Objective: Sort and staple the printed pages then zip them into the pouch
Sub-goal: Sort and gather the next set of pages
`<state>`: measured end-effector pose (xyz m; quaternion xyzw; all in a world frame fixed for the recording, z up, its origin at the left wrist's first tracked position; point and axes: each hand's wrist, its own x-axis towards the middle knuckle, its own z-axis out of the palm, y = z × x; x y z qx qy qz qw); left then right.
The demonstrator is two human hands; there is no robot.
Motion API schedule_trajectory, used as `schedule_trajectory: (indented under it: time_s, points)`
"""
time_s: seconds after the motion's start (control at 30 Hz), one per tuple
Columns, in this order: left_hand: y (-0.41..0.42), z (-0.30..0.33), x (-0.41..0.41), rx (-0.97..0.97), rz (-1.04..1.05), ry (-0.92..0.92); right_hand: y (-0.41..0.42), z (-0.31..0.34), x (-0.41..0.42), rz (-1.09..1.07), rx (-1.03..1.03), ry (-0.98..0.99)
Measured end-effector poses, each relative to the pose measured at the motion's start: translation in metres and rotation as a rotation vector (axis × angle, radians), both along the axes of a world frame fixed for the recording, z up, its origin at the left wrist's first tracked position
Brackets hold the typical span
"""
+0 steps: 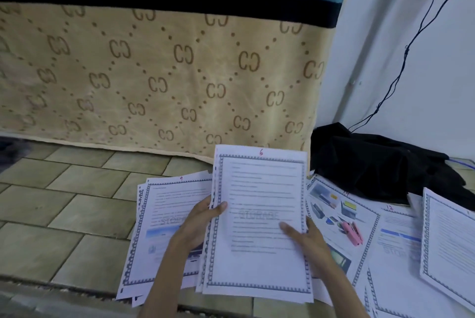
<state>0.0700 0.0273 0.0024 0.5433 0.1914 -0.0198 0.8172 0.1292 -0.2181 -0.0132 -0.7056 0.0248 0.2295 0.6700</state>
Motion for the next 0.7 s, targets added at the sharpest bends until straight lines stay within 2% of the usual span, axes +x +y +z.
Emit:
schedule_trajectory:
  time_s: [0.07, 0.1, 0.2, 0.27, 0.33, 0.4, 0.43, 0.57, 0.7]
  points:
    - [-0.012, 0.004, 0.008, 0.015, -0.007, -0.019, -0.012, 0.008, 0.005, 0.054, 0.003, -0.003]
    - [-0.018, 0.004, 0.013, 0.102, -0.006, -0.015, -0.017, 0.009, 0.009, 0.053, -0.065, -0.075]
    - [-0.035, -0.011, 0.034, 0.598, 0.013, 0.096, -0.027, 0.006, 0.025, -0.059, -0.353, -0.284]
    - [-0.042, -0.022, 0.043, 0.913, -0.013, 0.237, -0.032, -0.003, 0.036, -0.047, -0.521, -0.313]
    - [-0.047, -0.030, 0.049, 1.055, -0.081, 0.360, -0.036, -0.018, 0.048, 0.005, -0.715, -0.305]
    - [-0.052, -0.029, 0.051, 1.015, -0.072, 0.409, -0.035, -0.027, 0.053, 0.037, -0.788, -0.275]
    - [-0.054, -0.028, 0.051, 0.959, -0.054, 0.411, -0.033, -0.027, 0.054, 0.025, -0.761, -0.255]
    - [-0.058, -0.019, 0.055, 0.807, 0.011, 0.409, -0.022, -0.018, 0.051, -0.099, -0.542, -0.113]
    - [-0.056, -0.008, 0.051, 0.675, -0.044, 0.364, -0.019, -0.008, 0.044, -0.069, -0.395, -0.089]
